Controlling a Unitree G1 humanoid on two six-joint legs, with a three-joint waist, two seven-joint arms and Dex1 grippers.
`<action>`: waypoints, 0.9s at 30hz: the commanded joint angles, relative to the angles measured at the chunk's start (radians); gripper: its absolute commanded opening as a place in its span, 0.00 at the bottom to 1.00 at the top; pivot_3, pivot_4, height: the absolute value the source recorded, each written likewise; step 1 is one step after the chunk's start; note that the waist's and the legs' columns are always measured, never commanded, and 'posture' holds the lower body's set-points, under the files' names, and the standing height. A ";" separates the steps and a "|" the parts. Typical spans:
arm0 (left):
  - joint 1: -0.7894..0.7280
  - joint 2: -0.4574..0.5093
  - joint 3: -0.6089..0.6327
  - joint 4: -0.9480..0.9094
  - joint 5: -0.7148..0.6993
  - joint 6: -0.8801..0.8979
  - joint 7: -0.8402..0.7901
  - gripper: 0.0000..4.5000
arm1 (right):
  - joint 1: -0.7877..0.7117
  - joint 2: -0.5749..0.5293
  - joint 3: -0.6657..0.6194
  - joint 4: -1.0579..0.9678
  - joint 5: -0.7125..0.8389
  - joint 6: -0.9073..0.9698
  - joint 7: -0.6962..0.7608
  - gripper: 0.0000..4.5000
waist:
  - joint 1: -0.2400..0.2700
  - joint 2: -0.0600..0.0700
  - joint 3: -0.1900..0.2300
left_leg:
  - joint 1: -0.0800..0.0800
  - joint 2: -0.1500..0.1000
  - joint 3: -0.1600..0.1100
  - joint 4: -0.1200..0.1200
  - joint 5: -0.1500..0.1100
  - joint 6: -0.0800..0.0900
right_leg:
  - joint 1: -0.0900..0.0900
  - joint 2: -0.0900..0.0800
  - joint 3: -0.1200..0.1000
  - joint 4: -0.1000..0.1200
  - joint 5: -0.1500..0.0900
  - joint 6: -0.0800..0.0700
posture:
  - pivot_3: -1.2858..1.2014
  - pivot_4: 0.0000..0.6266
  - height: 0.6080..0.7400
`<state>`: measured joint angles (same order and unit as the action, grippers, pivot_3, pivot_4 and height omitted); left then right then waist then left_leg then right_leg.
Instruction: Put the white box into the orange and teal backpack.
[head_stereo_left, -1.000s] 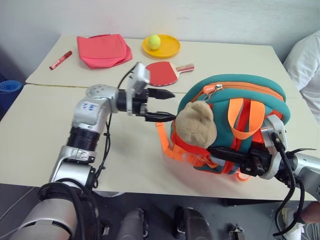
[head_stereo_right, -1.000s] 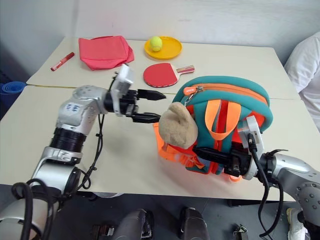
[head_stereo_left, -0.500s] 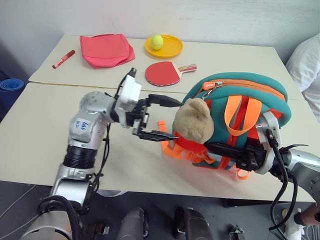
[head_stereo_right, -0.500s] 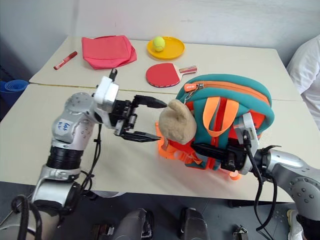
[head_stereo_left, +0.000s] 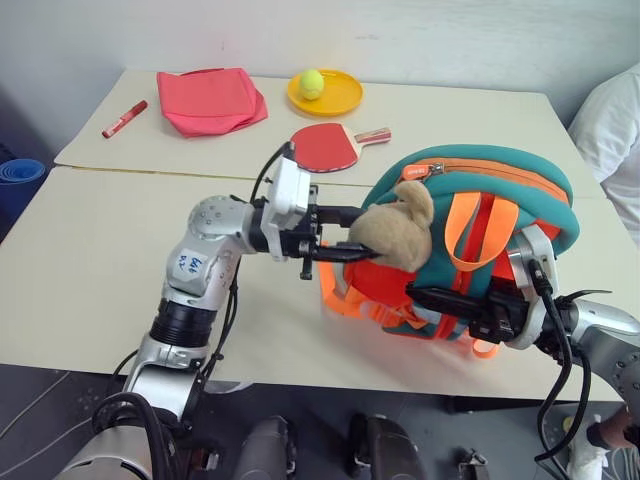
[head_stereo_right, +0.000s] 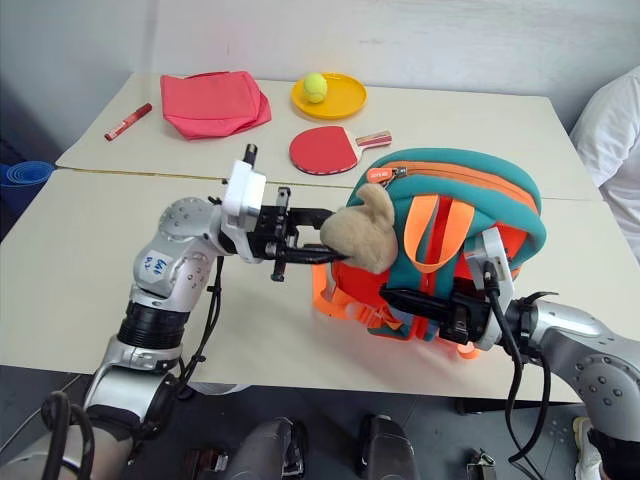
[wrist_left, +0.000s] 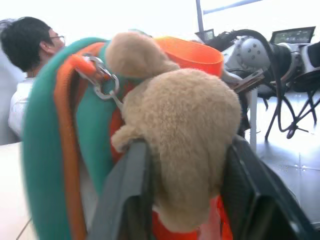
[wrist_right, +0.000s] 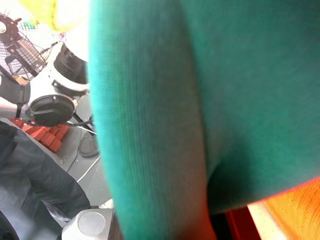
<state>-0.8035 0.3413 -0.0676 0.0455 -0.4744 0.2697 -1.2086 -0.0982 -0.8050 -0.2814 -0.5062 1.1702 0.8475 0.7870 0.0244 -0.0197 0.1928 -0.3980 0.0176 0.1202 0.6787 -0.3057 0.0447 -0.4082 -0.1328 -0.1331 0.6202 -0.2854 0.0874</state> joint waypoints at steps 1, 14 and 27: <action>-0.082 0.082 0.097 0.089 -0.033 0.039 0.016 0.18 | 0.020 0.018 -0.056 -0.024 0.050 -0.010 -0.029 0.00 | -0.001 0.000 0.000 | 0.000 0.000 0.000 0.000 0.000 0.000 | 0.000 0.000 0.000 0.000 0.000 0.000 | 0.52 0.24 1.00; 0.011 0.223 -0.024 0.294 0.136 -0.014 -0.045 0.15 | 0.140 0.064 -0.143 -0.085 0.148 -0.031 -0.134 0.00 | 0.000 0.001 0.000 | -0.002 -0.001 0.000 0.001 -0.001 0.002 | 0.000 0.002 -0.001 0.001 0.001 0.002 | 0.52 0.24 1.00; 0.199 0.146 -0.079 0.230 0.170 0.008 -0.037 0.35 | 0.114 0.186 -0.011 -0.075 -0.162 -0.226 -0.180 0.00 | -0.005 0.001 -0.001 | -0.003 -0.001 0.000 0.003 -0.002 0.003 | -0.001 -0.001 0.000 0.000 0.002 0.003 | 0.52 0.24 1.00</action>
<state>-0.6182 0.4545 -0.1406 0.3198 -0.3254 0.2292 -1.2528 0.0381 -0.6318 -0.2953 -0.5758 1.0702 0.6915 0.6236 0.0198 -0.0186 0.1922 -0.4014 0.0165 0.1208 0.6812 -0.3075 0.0472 -0.4102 -0.1336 -0.1327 0.6206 -0.2837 0.0903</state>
